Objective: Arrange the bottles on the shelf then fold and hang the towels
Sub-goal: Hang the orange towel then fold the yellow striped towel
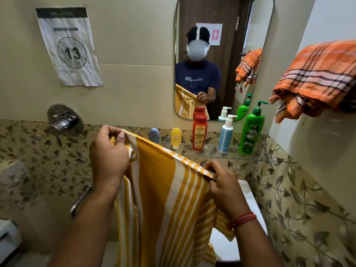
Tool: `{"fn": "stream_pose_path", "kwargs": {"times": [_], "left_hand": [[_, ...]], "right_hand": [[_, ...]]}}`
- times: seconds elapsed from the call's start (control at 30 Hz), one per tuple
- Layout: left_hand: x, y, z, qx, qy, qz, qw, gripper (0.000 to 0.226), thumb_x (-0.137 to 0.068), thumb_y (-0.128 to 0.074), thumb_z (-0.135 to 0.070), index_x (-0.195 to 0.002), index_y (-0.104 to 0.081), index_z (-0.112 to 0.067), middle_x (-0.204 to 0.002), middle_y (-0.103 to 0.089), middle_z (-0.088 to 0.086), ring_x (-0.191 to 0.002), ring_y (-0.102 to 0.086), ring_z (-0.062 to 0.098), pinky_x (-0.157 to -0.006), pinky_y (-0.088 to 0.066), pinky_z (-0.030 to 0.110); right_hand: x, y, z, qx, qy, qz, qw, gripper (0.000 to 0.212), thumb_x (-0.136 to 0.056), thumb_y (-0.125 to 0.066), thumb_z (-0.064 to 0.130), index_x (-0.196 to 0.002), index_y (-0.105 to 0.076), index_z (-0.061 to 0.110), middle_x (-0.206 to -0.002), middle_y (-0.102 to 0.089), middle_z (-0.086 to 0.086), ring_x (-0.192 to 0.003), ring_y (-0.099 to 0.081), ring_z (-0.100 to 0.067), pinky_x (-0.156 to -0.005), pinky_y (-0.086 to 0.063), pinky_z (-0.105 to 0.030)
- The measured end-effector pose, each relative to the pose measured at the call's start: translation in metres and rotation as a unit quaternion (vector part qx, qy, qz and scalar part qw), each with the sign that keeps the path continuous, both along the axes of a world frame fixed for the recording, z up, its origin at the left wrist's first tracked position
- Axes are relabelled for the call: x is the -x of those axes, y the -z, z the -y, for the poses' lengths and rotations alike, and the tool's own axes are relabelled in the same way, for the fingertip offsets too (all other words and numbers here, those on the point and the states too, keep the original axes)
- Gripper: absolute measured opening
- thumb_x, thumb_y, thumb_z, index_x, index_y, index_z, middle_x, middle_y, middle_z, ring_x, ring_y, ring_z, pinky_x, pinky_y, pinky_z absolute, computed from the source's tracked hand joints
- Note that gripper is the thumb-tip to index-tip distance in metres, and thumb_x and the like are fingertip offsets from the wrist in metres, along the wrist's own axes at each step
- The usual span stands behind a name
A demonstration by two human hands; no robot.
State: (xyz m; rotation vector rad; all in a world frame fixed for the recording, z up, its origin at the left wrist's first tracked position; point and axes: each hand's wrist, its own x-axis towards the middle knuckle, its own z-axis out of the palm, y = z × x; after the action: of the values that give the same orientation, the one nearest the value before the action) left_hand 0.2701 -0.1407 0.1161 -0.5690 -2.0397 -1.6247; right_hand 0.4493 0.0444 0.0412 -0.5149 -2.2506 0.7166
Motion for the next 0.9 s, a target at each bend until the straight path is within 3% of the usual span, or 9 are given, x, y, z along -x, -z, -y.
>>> {"fn": "stream_pose_path", "kwargs": {"times": [0.13,0.3,0.4,0.47,0.53,0.6,0.63,0.77,0.9], "left_hand": [[-0.003,0.001,0.0,-0.001,-0.006,-0.006,1.0,0.004,-0.099,-0.058,-0.012,-0.098,-0.06,-0.015,-0.095,-0.06,-0.001,-0.089,-0.055,0.015,-0.062,-0.032,0.008],[0.006,0.006,-0.004,0.03,0.01,0.022,0.999,0.003,-0.096,-0.062,-0.014,-0.099,-0.061,-0.015,-0.102,-0.065,0.003,-0.098,-0.06,0.024,-0.072,-0.04,0.026],[-0.002,0.001,-0.005,0.12,0.033,0.022,0.992,0.027,-0.091,-0.072,-0.023,-0.116,-0.062,-0.018,-0.121,-0.063,0.003,-0.105,-0.056,0.018,-0.077,-0.041,0.029],[-0.025,-0.001,-0.011,0.152,0.146,0.004,0.978,0.044,-0.086,-0.076,-0.027,-0.127,-0.059,-0.024,-0.122,-0.06,-0.008,-0.105,-0.053,0.01,-0.077,-0.043,0.021],[-0.048,0.004,-0.021,0.176,0.321,0.016,0.93,0.049,-0.085,-0.077,-0.027,-0.129,-0.057,-0.031,-0.122,-0.062,-0.017,-0.107,-0.057,0.002,-0.083,-0.051,0.015],[-0.061,0.016,-0.032,0.211,0.41,0.021,0.887,0.045,-0.087,-0.076,-0.024,-0.125,-0.056,-0.037,-0.124,-0.064,-0.019,-0.117,-0.057,-0.007,-0.099,-0.052,0.024],[-0.064,0.02,-0.037,0.212,0.412,0.018,0.886,0.041,-0.088,-0.075,-0.024,-0.12,-0.055,-0.038,-0.121,-0.065,-0.018,-0.118,-0.057,-0.008,-0.1,-0.053,0.028],[-0.065,0.029,-0.046,0.231,0.374,-0.036,0.897,0.03,-0.09,-0.073,-0.025,-0.11,-0.053,-0.032,-0.103,-0.065,-0.012,-0.098,-0.064,0.005,-0.083,-0.058,0.039],[-0.073,0.036,-0.049,0.243,0.369,-0.064,0.895,0.029,-0.091,-0.071,-0.02,-0.109,-0.051,-0.03,-0.099,-0.062,-0.011,-0.09,-0.063,0.004,-0.075,-0.059,0.038]], "right_hand": [[-0.005,0.006,-0.018,-0.042,0.034,0.082,0.995,0.026,-0.089,-0.056,0.0,-0.098,-0.066,0.022,-0.09,-0.058,0.006,-0.084,-0.057,-0.013,-0.066,-0.044,-0.022],[-0.003,-0.001,-0.014,0.012,0.084,0.029,0.996,0.037,-0.081,-0.047,-0.015,-0.086,-0.06,0.019,-0.082,-0.049,0.011,-0.079,-0.05,-0.013,-0.06,-0.034,-0.011],[-0.001,-0.014,-0.003,0.037,0.035,0.004,0.999,0.037,-0.08,-0.048,-0.014,-0.086,-0.061,0.019,-0.087,-0.057,0.007,-0.082,-0.054,-0.01,-0.066,-0.039,-0.012],[0.0,-0.027,0.009,0.032,-0.005,-0.004,0.999,0.035,-0.082,-0.049,-0.012,-0.088,-0.062,0.02,-0.088,-0.059,0.006,-0.082,-0.053,-0.001,-0.068,-0.04,-0.01],[0.002,-0.037,0.02,0.022,-0.05,-0.006,0.999,0.034,-0.082,-0.052,-0.01,-0.09,-0.061,0.022,-0.088,-0.059,0.007,-0.083,-0.053,0.002,-0.069,-0.041,-0.009],[0.004,-0.043,0.025,0.018,-0.079,-0.003,0.997,0.03,-0.083,-0.054,-0.007,-0.093,-0.06,0.02,-0.091,-0.061,0.004,-0.084,-0.055,0.0,-0.068,-0.043,-0.012],[0.004,-0.044,0.026,0.022,-0.084,-0.001,0.996,0.028,-0.083,-0.055,-0.006,-0.095,-0.059,0.018,-0.091,-0.062,0.004,-0.083,-0.057,-0.002,-0.066,-0.045,-0.015],[-0.001,-0.045,0.024,0.041,-0.07,-0.037,0.996,0.026,-0.083,-0.057,-0.004,-0.094,-0.051,0.019,-0.082,-0.058,0.009,-0.079,-0.056,-0.006,-0.064,-0.045,-0.023],[-0.004,-0.041,0.02,0.044,-0.055,-0.043,0.997,0.027,-0.083,-0.059,-0.004,-0.089,-0.05,0.021,-0.078,-0.056,0.009,-0.072,-0.054,-0.003,-0.06,-0.043,-0.019]]}}
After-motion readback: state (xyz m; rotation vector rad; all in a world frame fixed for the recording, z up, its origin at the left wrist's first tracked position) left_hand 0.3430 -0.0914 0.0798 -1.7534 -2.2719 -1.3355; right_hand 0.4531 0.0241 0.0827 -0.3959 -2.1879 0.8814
